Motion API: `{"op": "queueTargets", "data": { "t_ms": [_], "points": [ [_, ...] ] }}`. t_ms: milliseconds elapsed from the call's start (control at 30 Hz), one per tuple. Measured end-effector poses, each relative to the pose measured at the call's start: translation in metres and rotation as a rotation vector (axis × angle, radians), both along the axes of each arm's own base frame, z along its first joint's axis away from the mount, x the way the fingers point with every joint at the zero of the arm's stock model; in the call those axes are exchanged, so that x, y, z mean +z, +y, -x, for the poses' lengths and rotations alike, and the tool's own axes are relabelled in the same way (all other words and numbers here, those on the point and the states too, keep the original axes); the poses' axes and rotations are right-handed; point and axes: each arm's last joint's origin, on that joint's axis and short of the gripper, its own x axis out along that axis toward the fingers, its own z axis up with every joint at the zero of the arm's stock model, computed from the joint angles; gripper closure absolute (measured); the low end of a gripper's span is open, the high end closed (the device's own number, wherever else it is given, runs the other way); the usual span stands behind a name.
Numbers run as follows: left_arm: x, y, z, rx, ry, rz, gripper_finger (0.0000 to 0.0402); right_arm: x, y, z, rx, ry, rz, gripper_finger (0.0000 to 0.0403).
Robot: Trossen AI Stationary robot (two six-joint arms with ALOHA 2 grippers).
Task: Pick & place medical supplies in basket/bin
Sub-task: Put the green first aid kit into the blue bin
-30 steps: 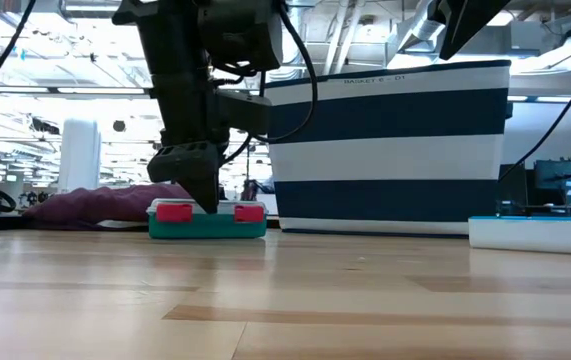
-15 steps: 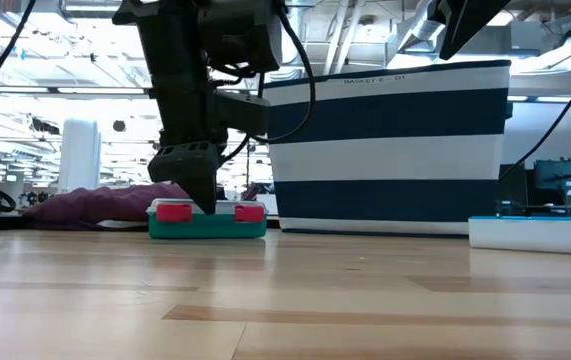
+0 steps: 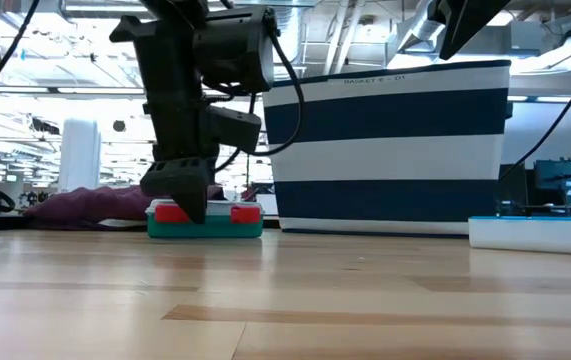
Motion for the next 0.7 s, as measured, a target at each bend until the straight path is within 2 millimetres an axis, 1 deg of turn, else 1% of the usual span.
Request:
{"op": "queueTargets", "data": {
  "t_ms": [133,233,300,400,433,600,700],
  "points": [
    [0.000,0.008,-0.002,0.012,-0.006,0.047,0.0315,0.000,0.000,0.000,0.000,0.000,0.000,0.0244],
    [0.000,0.014,-0.004,0.031,-0.016,0.045,0.0322,0.000,0.000,0.000,0.000,0.000,0.000,0.0244],
    [0.000,0.016,-0.004,0.030,-0.017,0.047,0.0342,0.000,0.000,0.000,0.000,0.000,0.000,0.0244],
    [-0.002,0.015,-0.005,0.030,-0.015,0.070,0.0389,0.000,0.000,0.000,0.000,0.000,0.000,0.0244],
    [-0.002,0.015,-0.004,0.023,-0.001,0.073,0.0393,0.000,0.000,0.000,0.000,0.000,0.000,0.0244],
    [0.013,0.007,-0.015,-0.013,-0.011,0.172,0.0399,0.000,0.000,0.000,0.000,0.000,0.000,0.0244],
    [0.034,-0.003,-0.025,-0.071,-0.033,0.208,0.0399,0.000,0.000,0.000,-0.001,0.000,0.000,0.0244]
  ]
}}
